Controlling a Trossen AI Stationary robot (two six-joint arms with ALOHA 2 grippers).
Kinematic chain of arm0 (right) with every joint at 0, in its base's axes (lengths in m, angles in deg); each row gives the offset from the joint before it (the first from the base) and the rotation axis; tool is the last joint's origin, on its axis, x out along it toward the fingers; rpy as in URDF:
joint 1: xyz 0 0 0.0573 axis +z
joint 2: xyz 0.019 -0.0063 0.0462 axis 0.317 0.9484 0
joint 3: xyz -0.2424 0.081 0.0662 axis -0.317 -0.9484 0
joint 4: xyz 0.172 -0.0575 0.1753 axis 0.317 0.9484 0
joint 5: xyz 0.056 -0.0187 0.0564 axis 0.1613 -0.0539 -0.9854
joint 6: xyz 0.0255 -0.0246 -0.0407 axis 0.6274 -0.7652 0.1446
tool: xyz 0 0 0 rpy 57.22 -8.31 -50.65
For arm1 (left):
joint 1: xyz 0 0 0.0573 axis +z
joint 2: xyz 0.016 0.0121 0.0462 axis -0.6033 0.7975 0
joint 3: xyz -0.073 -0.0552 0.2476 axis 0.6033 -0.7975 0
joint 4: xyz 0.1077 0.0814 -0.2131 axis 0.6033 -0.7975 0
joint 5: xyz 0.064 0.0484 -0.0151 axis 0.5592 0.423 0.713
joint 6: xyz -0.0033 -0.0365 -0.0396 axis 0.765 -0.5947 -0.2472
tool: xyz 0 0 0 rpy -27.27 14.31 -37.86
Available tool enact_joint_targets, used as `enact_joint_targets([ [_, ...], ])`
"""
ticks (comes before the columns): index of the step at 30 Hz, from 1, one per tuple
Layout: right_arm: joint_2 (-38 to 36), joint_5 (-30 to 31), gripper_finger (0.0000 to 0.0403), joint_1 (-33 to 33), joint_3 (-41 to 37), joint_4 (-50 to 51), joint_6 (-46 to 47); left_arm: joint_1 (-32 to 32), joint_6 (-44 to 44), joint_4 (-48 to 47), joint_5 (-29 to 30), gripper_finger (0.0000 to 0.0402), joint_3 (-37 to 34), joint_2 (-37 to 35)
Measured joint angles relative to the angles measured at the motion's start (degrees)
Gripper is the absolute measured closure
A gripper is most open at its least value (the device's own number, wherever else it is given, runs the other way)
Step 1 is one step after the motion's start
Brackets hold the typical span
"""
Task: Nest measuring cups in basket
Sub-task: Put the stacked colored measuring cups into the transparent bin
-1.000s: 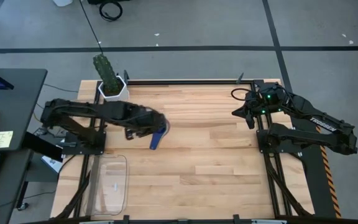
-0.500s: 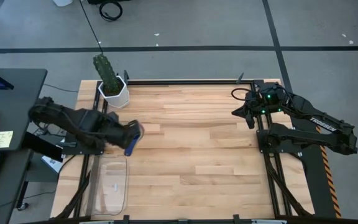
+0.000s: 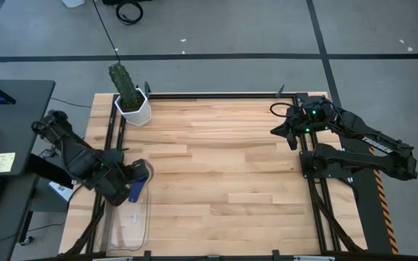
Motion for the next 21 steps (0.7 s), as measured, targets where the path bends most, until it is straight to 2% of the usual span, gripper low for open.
enact_joint_targets([
  [8, 0.0, 0.0, 0.0389, 0.0, 0.0, 0.0, 0.0, -5.9, -1.0, -0.6, 0.3, 0.0308, -0.2, 0.0],
  [21, 0.0, 0.0, 0.0389, 0.0, 0.0, 0.0, 0.0, -16.7, -1.4, -0.8, 1.0, 0.0308, -4.3, -0.4],
])
